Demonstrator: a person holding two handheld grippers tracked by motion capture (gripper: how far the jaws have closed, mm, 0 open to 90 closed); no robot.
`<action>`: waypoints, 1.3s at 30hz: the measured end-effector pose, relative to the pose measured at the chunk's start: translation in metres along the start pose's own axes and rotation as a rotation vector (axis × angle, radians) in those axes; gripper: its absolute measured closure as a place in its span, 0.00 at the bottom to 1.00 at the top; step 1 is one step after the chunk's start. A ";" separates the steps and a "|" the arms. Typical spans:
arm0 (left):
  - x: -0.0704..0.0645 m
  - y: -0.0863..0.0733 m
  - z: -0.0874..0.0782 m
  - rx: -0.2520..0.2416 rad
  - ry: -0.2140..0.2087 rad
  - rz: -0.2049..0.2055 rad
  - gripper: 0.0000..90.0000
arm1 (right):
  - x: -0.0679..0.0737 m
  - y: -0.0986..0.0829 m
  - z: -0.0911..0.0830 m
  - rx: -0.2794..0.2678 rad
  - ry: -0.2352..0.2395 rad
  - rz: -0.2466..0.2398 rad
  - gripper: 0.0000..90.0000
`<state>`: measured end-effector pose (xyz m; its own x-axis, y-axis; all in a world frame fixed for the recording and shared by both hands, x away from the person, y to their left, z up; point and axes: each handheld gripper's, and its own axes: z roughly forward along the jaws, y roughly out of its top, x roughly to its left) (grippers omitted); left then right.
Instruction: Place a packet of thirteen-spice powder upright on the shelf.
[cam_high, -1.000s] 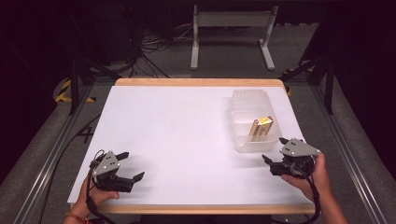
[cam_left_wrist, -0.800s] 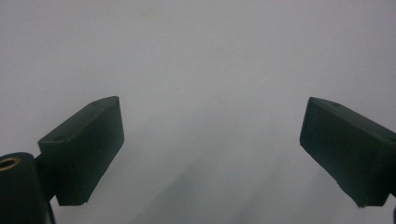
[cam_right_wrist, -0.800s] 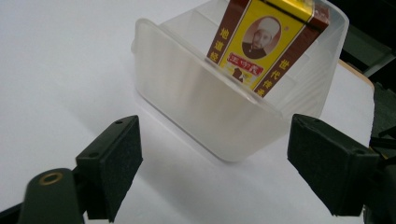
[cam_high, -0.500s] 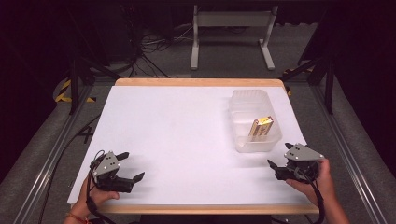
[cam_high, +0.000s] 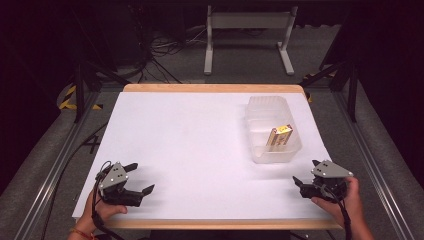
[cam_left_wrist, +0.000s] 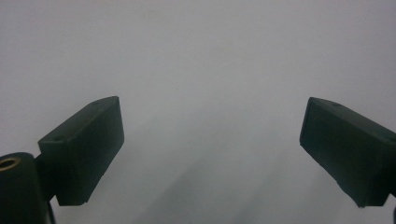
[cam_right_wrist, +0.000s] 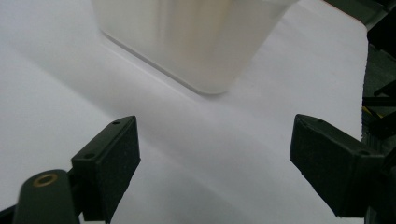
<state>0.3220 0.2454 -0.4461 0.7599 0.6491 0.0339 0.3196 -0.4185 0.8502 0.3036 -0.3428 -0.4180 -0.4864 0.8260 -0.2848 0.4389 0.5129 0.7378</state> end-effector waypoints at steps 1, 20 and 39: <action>0.000 0.000 0.000 0.000 0.000 0.000 0.08 | 0.000 -0.002 0.000 -0.002 -0.008 0.007 0.19; 0.001 -0.002 -0.001 -0.002 0.001 -0.018 0.08 | -0.007 -0.032 -0.009 -0.051 -0.064 0.148 0.14; 0.002 -0.003 -0.001 0.005 0.002 -0.022 0.07 | -0.011 -0.033 -0.009 -0.072 -0.103 0.172 0.12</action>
<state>0.3218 0.2487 -0.4485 0.7517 0.6594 0.0163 0.3387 -0.4071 0.8483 0.2874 -0.3711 -0.4334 -0.3273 0.9213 -0.2097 0.4519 0.3476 0.8216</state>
